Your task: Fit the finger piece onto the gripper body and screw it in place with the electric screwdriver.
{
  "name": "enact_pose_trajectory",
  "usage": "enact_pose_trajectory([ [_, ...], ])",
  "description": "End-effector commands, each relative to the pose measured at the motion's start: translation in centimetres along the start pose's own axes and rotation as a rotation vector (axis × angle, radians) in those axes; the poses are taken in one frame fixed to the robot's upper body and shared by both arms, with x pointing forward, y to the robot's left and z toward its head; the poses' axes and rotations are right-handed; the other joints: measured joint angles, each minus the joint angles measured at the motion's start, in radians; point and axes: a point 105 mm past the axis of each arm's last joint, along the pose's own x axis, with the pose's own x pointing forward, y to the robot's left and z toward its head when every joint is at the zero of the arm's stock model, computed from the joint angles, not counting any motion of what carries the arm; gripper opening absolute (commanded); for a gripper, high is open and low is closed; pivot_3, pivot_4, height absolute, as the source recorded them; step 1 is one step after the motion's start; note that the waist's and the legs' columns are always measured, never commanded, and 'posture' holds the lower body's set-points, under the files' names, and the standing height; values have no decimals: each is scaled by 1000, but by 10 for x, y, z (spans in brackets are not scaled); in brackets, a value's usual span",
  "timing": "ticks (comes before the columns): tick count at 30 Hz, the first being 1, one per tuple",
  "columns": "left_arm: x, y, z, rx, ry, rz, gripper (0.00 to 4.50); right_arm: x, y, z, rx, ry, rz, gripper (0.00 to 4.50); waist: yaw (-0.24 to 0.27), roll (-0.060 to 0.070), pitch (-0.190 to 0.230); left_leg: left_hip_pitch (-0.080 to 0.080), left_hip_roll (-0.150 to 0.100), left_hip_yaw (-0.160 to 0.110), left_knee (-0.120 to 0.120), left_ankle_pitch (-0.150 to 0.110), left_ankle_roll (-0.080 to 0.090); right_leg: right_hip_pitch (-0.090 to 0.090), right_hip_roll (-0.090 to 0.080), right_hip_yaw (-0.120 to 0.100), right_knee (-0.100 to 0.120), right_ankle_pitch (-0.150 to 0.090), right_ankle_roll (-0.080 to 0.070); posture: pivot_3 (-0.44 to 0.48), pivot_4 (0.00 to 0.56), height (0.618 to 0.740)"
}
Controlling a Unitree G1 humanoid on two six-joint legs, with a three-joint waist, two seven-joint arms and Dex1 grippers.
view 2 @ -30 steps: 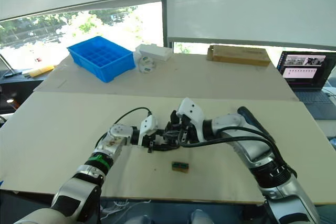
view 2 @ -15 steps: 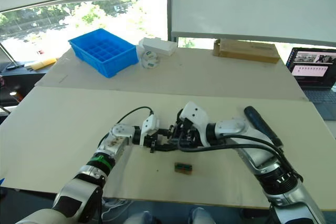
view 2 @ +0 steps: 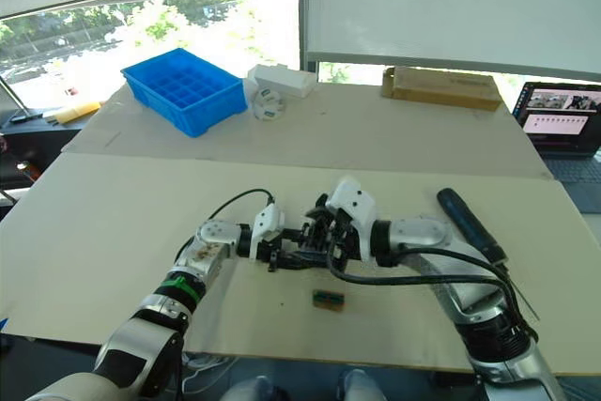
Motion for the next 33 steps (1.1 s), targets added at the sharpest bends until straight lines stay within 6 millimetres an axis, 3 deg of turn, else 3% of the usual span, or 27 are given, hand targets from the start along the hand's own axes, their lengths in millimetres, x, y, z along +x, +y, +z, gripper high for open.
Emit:
enact_pose_trajectory([
  [1, 1, -9, -17, -39, 49, -25, 2277, -10, -2, 26, -90, -161, -6, 4479, 0, 0, 0, 0, 0, 0, 0, 0, 0, 0, 0, 0, 0, 0, 0, 0, 150, 740],
  [10, -4, -6, -18, -45, 42, 2, 2277, -22, 16, 47, -182, -252, 63, 4479, 0, 0, 0, 1, 0, 0, 0, 1, -1, 1, 3, 1, 0, 0, 0, 0, 150, 740],
  [14, -12, -5, -18, -52, 39, 27, 4191, -36, 19, 62, -225, -276, 33, 4500, 0, 0, 0, 1, 0, 0, 0, 1, -2, 1, 2, 1, 0, 0, 0, 0, 150, 740],
  [15, -15, -5, -19, -53, 40, 30, 4427, -40, 20, 65, -229, -281, 24, 4500, -2, 0, 0, 1, 0, 0, 0, 1, -2, 1, 3, 2, 0, 0, 0, 0, 150, 740],
  [20, -30, -6, -22, -59, 53, 54, 4427, -64, 20, 74, -223, -286, -63, 4500, -12, 0, 0, 3, 1, 0, -1, 2, -4, 1, 3, 2, 0, -1, -1, 0, 150, 740],
  [25, -65, 0, -15, -41, 40, 131, 4427, -107, 9, 63, -175, -237, -298, 4500, -12, 0, 1, 4, 3, -1, -1, 3, -5, 1, 2, 3, 1, -1, -3, 0, 150, 740],
  [29, -114, -1, 14, -6, -73, 174, 4427, -175, 0, 26, -118, -104, -615, 4500, -1, 0, 2, 3, 3, -1, -2, 3, -6, 1, 2, 3, 1, -1, -4, 0, 150, 740],
  [33, -136, -4, 41, 12, -167, 208, 4427, -219, 7, -3, -75, -27, -817, 4500, 17, 1, 3, 1, 1, -1, -1, 3, -5, 0, 4, 3, 1, -1, -2, 0, 150, 740],
])
